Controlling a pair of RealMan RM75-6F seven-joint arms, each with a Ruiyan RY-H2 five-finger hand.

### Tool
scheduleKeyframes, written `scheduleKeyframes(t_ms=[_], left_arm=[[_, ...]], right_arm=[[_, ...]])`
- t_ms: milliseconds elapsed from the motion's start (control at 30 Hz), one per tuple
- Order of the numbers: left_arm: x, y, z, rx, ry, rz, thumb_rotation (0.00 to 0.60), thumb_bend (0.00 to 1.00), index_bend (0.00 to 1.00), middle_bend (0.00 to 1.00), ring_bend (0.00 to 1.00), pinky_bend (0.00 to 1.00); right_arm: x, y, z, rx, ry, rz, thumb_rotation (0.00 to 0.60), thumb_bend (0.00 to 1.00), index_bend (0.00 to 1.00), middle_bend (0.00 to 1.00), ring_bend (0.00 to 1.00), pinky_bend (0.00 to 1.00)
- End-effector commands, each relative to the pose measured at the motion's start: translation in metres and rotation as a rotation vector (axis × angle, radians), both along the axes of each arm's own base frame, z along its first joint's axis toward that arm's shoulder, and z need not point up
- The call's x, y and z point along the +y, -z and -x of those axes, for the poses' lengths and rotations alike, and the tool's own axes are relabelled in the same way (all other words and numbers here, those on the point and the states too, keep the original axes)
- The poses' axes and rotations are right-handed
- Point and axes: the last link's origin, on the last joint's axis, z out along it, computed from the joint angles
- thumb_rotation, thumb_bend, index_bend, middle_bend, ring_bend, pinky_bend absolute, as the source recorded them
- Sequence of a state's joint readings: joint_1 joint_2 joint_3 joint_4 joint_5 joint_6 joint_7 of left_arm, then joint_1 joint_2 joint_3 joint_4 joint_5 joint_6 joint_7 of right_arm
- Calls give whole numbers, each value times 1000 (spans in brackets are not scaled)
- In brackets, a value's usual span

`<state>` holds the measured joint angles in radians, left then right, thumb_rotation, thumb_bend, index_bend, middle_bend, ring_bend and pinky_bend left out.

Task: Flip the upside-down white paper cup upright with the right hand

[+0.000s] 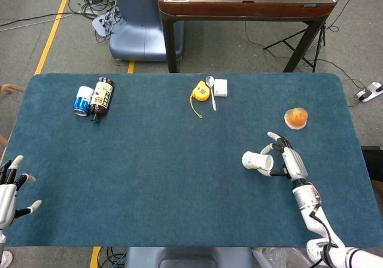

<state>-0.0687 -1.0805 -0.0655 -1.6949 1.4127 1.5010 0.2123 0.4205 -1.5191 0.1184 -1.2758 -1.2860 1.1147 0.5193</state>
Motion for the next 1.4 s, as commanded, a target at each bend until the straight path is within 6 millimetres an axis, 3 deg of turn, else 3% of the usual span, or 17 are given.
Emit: scheduleKeyframes(t_ms=[33, 533, 967, 1400], left_arm=[[0, 0, 0, 0, -1, 0, 600, 31, 437, 74, 36, 390], [1, -1, 2, -4, -10, -1, 600, 31, 437, 77, 36, 390], [0, -1, 0, -8, -8, 2, 600, 30, 437, 77, 37, 390], [-1, 0, -2, -10, -1, 8, 600, 30, 437, 77, 37, 390]], right_arm=[[-3, 6, -2, 11, -39, 21, 600, 77, 505, 107, 0, 55], [-5, 15, 6, 77, -72, 19, 600, 50, 505, 76, 0, 55], [10, -4, 11, 145, -77, 7, 600, 0, 299, 16, 0, 32], [22, -29, 9, 177, -43, 66, 600, 0, 297, 14, 0, 31]])
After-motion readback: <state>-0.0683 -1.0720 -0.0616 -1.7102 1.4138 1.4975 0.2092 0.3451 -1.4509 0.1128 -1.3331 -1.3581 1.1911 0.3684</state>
